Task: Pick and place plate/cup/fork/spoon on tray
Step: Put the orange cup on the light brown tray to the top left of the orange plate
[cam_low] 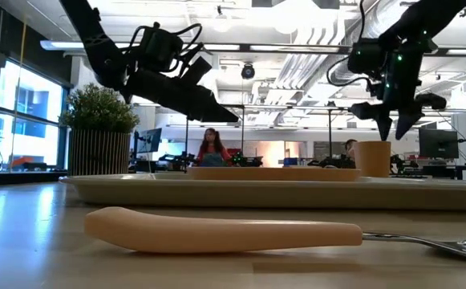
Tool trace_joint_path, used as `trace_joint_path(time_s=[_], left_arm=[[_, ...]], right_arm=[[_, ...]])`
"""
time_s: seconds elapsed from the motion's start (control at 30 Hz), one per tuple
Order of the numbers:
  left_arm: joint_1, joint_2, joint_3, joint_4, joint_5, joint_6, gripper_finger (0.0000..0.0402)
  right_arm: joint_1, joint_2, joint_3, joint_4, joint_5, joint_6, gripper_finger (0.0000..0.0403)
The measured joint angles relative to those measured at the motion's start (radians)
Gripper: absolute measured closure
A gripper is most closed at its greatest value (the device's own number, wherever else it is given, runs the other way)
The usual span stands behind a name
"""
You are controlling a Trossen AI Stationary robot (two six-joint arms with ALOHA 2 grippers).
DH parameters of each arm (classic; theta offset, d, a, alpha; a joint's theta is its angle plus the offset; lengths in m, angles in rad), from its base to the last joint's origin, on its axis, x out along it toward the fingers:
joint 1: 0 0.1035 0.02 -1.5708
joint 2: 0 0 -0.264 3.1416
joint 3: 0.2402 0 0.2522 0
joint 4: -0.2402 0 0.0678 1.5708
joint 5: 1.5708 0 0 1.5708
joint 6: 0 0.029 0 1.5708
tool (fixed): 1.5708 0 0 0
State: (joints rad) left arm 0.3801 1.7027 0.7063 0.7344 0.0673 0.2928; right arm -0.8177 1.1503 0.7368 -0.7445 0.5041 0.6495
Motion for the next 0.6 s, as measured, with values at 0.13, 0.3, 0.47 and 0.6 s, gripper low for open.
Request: trace_joint_path(time_s=[0.13,0.3,0.47,0.6], left_arm=[[0.000,0.000,0.000,-0.016,-0.001,0.000,0.0280],[-0.002,0.000,0.000,-0.017,-0.001,-0.002,0.0280],[-0.001,0.000,0.000,-0.053,-0.001,-0.003,0.0280],[-0.001,0.000,0.000,-0.060,0.000,-0.002,0.0280]], right_arm=[[-0.022,0.000,-0.002,0.016,-0.014,-0.012,0.0279],[-0.022,0.003,-0.002,0.036,-0.072,-0.029,0.0297],[-0.027,0.031,-0.002,0.038,-0.071,-0.029,0.0310],[-0.027,0.069,-0.002,0.044,-0.072,-0.023,0.0318]])
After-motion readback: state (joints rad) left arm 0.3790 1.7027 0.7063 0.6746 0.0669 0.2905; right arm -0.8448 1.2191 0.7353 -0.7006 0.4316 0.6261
